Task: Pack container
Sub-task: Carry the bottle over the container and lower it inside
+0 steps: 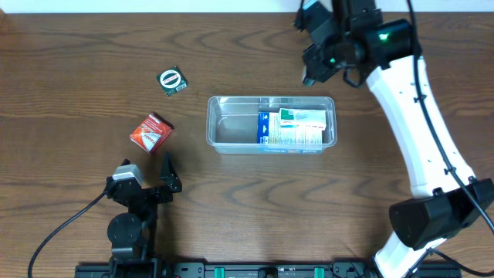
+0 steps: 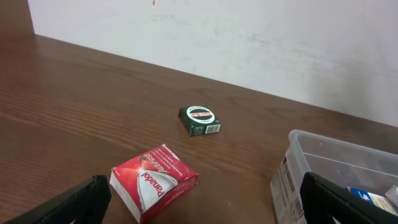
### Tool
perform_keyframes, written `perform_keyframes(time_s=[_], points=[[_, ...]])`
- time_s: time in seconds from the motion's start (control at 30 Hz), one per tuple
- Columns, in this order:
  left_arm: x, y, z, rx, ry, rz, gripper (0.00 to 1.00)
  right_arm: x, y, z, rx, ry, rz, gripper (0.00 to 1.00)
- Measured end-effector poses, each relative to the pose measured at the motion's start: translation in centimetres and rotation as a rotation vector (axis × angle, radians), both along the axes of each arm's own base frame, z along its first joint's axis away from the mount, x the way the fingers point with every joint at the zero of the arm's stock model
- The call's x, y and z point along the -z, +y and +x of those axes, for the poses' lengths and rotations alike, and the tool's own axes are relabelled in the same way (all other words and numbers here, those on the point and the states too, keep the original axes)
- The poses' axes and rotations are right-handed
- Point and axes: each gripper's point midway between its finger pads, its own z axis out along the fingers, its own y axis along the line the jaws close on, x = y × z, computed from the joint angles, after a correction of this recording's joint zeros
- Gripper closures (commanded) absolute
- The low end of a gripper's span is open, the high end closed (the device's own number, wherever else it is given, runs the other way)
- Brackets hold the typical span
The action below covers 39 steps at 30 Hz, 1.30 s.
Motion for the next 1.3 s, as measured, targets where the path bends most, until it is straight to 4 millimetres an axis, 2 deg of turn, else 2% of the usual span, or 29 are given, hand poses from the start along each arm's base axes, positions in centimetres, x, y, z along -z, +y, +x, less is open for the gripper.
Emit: perform_keyframes(time_s=[0.37, 0.53, 0.7, 0.8, 1.1, 1.3], points=[[0.0, 0.0, 0.0, 0.0, 0.0, 0.0, 0.02, 0.8, 6.8, -5.0, -0.159, 0.077, -0.004, 0.79], [0.0, 0.0, 0.0, 0.0, 0.0, 0.0, 0.02, 0.8, 8.4, -6.0, -0.168, 0.091, 0.016, 0.78], [0.0, 0.0, 0.0, 0.0, 0.0, 0.0, 0.02, 1.4, 8.8, -6.0, -0.153, 0.113, 0.028, 0.8], [0.0, 0.0, 0.0, 0.0, 0.0, 0.0, 0.02, 2.6, 9.4, -5.7, -0.153, 0.142, 0.036, 0.8], [0.0, 0.0, 0.0, 0.0, 0.0, 0.0, 0.02, 8.5, 12.2, -4.8, -0.166, 0.256, 0.035, 0.81], [0.0, 0.0, 0.0, 0.0, 0.0, 0.0, 0.02, 10.7, 13.6, -4.5, -0.179, 0.274, 0.034, 0.82]])
